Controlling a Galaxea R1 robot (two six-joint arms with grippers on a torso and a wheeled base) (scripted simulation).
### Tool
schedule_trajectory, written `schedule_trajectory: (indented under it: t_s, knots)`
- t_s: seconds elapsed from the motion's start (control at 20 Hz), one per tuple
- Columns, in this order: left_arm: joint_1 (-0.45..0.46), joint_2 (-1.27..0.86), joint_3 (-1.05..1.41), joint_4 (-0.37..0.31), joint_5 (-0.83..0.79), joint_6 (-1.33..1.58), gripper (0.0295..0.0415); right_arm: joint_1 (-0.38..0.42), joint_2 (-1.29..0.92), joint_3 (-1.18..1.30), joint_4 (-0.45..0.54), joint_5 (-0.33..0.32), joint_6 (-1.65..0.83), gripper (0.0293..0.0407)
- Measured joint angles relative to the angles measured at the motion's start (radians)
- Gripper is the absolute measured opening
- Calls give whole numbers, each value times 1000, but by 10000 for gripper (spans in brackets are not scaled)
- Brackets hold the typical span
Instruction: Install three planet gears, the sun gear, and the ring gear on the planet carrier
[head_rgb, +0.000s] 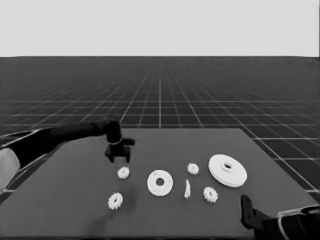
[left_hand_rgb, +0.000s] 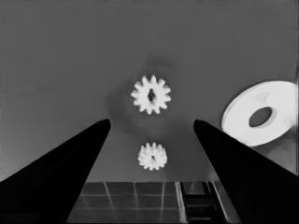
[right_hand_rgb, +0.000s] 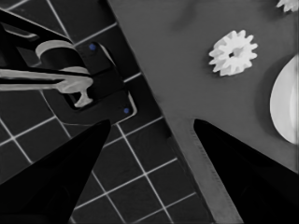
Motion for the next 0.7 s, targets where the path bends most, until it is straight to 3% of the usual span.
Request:
schedule_trajectory:
  t_s: [0.05,0.15,0.5,0.6,0.7]
  knots:
    - [71,19,-49,62,-43,19,385,0,0,0,0,0,0,385]
    - [151,48,-123,112,-90,49,385,0,0,0,0,0,0,385]
    - [184,68,-173,133,-118,70,385,0,0,0,0,0,0,385]
    - [185,68,-174,133,-119,71,316,0,0,0,0,0,0,385]
    - [185,68,-174,133,-119,71,312,0,0,0,0,0,0,385]
